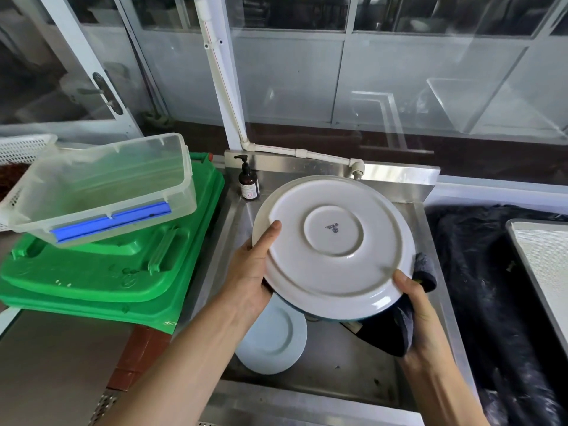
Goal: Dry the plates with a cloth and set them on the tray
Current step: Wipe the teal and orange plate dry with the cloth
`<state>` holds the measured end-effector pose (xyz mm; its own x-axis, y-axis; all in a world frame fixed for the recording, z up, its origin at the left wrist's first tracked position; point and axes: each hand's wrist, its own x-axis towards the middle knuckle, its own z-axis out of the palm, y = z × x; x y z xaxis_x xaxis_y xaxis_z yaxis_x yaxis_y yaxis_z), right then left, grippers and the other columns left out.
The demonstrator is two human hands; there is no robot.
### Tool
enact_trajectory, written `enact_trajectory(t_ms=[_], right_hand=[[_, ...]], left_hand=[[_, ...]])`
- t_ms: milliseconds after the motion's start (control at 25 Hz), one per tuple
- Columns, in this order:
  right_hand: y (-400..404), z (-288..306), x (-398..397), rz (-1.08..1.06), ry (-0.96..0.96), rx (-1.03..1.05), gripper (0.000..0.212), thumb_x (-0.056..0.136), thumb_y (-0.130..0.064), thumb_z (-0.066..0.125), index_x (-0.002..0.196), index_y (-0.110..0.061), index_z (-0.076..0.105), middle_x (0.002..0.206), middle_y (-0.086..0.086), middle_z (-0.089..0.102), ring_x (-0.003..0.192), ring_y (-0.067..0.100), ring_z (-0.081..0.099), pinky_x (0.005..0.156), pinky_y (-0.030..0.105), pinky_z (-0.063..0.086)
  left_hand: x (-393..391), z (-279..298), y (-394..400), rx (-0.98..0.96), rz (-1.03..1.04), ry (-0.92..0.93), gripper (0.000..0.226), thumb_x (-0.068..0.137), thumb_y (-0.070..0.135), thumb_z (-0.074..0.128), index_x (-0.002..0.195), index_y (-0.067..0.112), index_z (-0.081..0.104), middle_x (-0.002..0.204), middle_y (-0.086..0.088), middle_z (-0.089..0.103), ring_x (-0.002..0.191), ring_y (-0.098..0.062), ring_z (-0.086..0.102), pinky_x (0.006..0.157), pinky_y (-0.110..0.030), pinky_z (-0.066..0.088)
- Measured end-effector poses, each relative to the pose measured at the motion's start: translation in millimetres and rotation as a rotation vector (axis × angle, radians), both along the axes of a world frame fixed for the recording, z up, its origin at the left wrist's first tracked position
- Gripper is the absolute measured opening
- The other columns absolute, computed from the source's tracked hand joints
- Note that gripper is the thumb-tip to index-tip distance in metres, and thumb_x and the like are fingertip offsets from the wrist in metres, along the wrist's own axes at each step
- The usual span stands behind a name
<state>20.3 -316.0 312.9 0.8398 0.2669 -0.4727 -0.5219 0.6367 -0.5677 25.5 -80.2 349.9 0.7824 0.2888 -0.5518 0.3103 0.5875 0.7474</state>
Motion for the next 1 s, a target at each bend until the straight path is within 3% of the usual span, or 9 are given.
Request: enact_trajectory(t_ms=[200,280,360,440,560,680,800,880,1000], right_hand=[[-5,1,5,-0.023,0.009,-0.224,0.046,0.09,-0.038,0.069,0.13,-0.016,0.066,0.123,0.012,0.073,0.108,0.032,0.073,0.081,0.059,0.059],[-6,-5,11,-0.143,0.069,-0.537,0.04,0.093,-0.046,0.069,0.111,-0.01,0.069,0.093,0.008,0.079,0.082,0.024,0.078,0.068,0.039,0.061],[-11,-6,23,-0.297,0.177,-0.693,0.035,0.095,-0.043,0.065,0.105,-0.01,0.063,0.073,0.007,0.071,0.064,0.021,0.07,0.064,0.033,0.052],[-15,5,40,-0.38,0.137,-0.707,0.024,0.088,-0.034,0.064,0.108,-0.021,0.061,0.089,0.007,0.068,0.077,0.022,0.065,0.068,0.034,0.05],[-4,24,58,-0.346,-0.208,-0.936,0.019,0.075,-0.037,0.061,0.091,-0.026,0.062,0.093,0.004,0.069,0.083,0.02,0.064,0.07,0.034,0.05],[17,39,69,-0.182,-0.596,-1.175,0.014,0.085,-0.038,0.059,0.094,-0.028,0.063,0.083,-0.009,0.067,0.08,0.014,0.063,0.07,0.033,0.05],[45,45,69,-0.115,-0.9,-1.122,0.039,0.09,-0.02,0.054,0.127,-0.026,0.064,0.123,-0.009,0.069,0.121,0.012,0.061,0.103,0.035,0.047],[66,47,61,-0.022,-1.221,-1.178,0.056,0.089,-0.019,0.053,0.144,-0.018,0.055,0.152,-0.001,0.052,0.146,0.012,0.04,0.123,0.04,0.027],[77,44,59,0.11,-1.474,-1.191,0.057,0.092,-0.021,0.055,0.148,-0.02,0.05,0.161,-0.001,0.041,0.153,0.014,0.029,0.126,0.043,0.019]], left_hand=[[-1,-1,6,0.022,-0.003,-0.036,0.034,0.075,0.024,0.082,0.107,0.016,0.074,0.102,-0.01,0.078,0.085,-0.023,0.075,0.064,-0.034,0.061],[0,3,10,0.076,0.017,-0.076,0.019,0.076,0.021,0.082,0.095,0.02,0.078,0.097,-0.009,0.078,0.079,-0.021,0.075,0.057,-0.031,0.058],[-1,7,15,0.146,0.026,-0.109,0.008,0.077,0.017,0.081,0.081,0.024,0.08,0.092,-0.007,0.079,0.074,-0.019,0.075,0.054,-0.028,0.057],[-4,7,17,0.204,0.019,-0.118,0.008,0.076,0.015,0.081,0.077,0.023,0.079,0.09,-0.008,0.079,0.076,-0.021,0.076,0.057,-0.028,0.057],[-9,8,12,0.278,-0.017,-0.11,0.008,0.075,0.015,0.083,0.079,0.02,0.078,0.09,-0.009,0.078,0.082,-0.026,0.076,0.064,-0.032,0.057],[-14,12,2,0.361,-0.09,-0.178,0.015,0.073,0.009,0.083,0.077,0.023,0.079,0.085,-0.008,0.078,0.075,-0.023,0.075,0.06,-0.029,0.058],[-14,14,-8,0.443,-0.119,-0.203,0.02,0.06,0.019,0.084,0.079,0.019,0.077,0.082,-0.011,0.077,0.074,-0.023,0.073,0.067,-0.038,0.058],[-12,12,-13,0.474,-0.111,-0.192,0.026,0.057,0.021,0.082,0.081,0.014,0.076,0.081,-0.011,0.077,0.072,-0.023,0.068,0.071,-0.04,0.056],[-13,8,-13,0.488,-0.101,-0.225,0.02,0.059,0.018,0.08,0.079,0.016,0.076,0.072,-0.001,0.073,0.065,-0.012,0.062,0.065,-0.031,0.052]])
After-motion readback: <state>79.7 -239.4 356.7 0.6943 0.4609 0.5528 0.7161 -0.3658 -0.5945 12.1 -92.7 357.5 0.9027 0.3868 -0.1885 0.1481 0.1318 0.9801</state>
